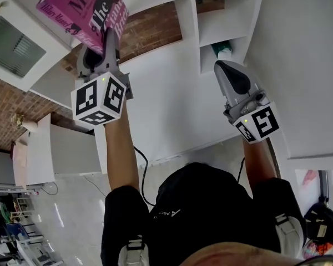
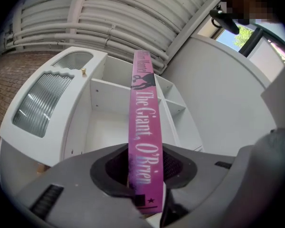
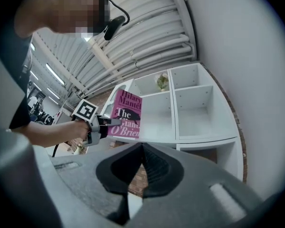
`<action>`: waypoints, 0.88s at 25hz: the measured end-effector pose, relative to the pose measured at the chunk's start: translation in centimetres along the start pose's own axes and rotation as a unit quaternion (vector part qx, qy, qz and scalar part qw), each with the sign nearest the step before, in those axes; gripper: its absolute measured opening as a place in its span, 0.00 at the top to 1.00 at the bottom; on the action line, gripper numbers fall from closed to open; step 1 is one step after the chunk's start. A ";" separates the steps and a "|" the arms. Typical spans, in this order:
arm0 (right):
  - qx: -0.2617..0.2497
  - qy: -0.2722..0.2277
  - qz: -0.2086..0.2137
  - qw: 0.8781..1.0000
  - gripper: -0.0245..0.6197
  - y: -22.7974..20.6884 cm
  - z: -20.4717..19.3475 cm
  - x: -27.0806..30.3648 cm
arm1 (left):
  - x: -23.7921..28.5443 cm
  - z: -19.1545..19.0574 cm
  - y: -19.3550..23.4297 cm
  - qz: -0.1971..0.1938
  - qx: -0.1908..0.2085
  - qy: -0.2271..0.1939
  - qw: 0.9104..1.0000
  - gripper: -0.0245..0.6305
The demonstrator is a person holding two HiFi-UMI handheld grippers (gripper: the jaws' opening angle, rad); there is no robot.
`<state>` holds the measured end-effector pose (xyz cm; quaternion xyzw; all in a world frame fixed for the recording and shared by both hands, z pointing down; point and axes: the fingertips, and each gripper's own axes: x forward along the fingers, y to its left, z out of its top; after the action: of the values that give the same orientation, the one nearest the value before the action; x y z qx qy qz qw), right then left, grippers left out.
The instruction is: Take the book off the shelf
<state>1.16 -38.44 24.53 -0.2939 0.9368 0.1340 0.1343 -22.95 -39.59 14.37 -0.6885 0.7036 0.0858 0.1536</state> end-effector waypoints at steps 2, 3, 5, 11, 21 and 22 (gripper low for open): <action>0.004 0.001 -0.002 1.000 0.96 0.7 -0.2 -0.2 | -2.3 -0.2 -0.2 -0.007 -0.009 -0.010 1.000 0.76; 0.006 0.001 -0.003 1.000 0.96 1.1 -0.3 -0.4 | -3.5 -0.3 -0.3 -0.011 -0.014 -0.015 1.000 0.76; 0.008 0.001 -0.003 1.000 0.96 2.0 -0.6 -1.1 | -6.2 -0.3 -0.9 -0.015 -0.025 -0.024 0.999 0.76; 0.029 0.020 -0.002 0.999 0.96 1.7 -2.5 0.6 | -8.0 -0.5 -1.5 -0.022 -0.053 -0.035 0.998 0.76; 0.024 0.029 0.013 0.999 0.96 1.9 -1.7 4.6 | -8.0 -0.4 -1.6 -0.033 -0.059 -0.030 0.997 0.76; 0.021 0.027 0.012 0.999 0.96 2.1 -1.5 4.2 | -8.6 -0.5 -1.7 -0.031 -0.056 -0.031 0.997 0.76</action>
<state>-3.69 -39.44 24.89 -0.2829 0.9462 0.1083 0.1136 -21.29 -31.75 17.85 -0.7147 0.6706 0.1420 0.1392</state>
